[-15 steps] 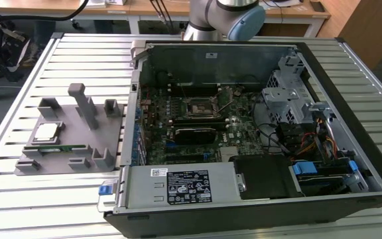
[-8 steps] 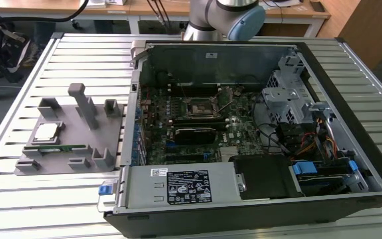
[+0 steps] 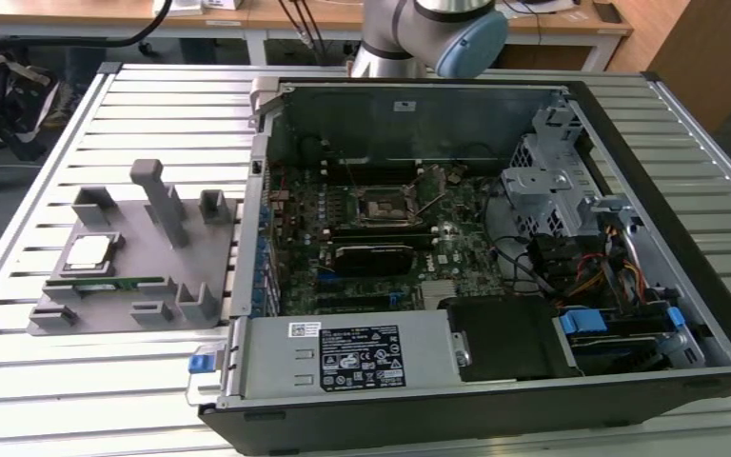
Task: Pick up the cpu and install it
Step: 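Pick up the cpu and move it towards the insertion slot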
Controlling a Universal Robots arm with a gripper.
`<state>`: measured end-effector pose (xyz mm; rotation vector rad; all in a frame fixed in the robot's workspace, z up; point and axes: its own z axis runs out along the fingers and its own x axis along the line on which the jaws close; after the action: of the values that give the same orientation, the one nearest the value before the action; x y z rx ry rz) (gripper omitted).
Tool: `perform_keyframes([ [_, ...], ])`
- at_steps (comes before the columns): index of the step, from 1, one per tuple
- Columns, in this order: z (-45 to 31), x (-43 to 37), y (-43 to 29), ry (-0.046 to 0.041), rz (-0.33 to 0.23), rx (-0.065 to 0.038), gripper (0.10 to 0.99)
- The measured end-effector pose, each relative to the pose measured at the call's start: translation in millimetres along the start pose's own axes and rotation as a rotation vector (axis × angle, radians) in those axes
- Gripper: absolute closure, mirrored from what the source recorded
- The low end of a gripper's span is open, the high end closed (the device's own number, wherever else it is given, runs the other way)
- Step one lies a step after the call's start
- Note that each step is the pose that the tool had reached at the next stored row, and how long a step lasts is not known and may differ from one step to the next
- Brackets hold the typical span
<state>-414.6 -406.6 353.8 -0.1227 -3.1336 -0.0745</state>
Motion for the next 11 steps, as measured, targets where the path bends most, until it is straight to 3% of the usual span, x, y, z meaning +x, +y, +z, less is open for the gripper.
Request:
perform_keyframes([
  [11, 4.8, -0.2, -2.2, 0.001, -0.003, -0.005, 0.976],
])
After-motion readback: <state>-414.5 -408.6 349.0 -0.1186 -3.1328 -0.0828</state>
